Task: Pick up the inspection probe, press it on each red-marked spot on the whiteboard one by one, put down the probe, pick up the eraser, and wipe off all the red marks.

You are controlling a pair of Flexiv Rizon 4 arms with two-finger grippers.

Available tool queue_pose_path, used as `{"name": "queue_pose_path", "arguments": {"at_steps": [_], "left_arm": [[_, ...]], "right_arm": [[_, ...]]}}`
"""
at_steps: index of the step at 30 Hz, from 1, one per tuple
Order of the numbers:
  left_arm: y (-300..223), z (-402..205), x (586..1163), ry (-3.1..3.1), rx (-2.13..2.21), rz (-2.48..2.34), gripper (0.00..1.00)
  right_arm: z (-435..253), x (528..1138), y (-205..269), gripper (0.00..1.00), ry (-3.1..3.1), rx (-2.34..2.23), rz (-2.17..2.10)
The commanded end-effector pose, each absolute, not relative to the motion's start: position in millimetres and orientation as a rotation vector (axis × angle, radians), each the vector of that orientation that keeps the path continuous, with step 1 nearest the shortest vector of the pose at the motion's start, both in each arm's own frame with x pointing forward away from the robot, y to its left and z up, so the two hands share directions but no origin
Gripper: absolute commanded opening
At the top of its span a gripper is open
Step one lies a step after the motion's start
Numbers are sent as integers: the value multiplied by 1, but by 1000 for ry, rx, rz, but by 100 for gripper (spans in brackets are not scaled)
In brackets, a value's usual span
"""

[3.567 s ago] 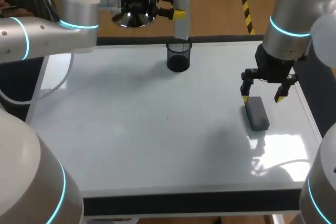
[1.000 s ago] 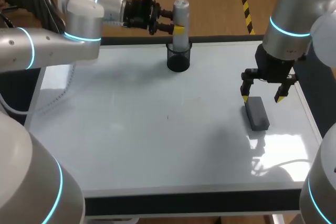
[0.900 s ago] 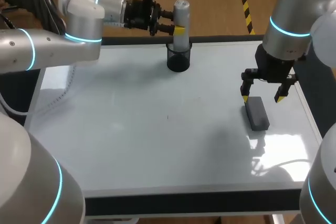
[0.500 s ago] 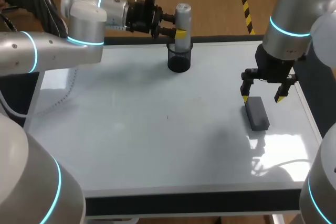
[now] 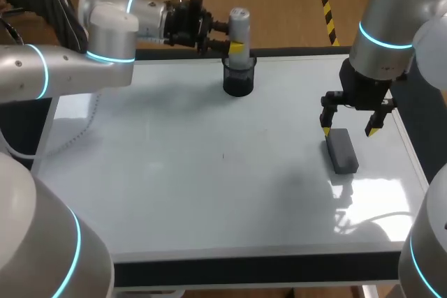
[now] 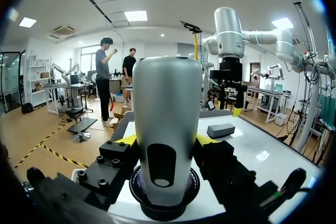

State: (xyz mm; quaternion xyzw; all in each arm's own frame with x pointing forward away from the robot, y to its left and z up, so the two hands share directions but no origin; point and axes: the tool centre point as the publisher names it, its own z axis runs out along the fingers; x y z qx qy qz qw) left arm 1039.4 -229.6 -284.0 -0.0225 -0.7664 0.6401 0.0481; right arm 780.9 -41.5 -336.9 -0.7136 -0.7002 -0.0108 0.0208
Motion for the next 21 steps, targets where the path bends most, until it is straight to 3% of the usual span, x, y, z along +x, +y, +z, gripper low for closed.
{"name": "queue_pose_path", "arguments": {"at_steps": [1, 21], "left_arm": [[-228, -288, 1041, -2332, -81, 1963, 0], [-233, -296, 1035, -2338, -102, 1971, 0]], "right_arm": [[-336, 780, -43, 100, -2173, -2211, -36], [-336, 780, -43, 100, -2173, -2211, -36]]}}
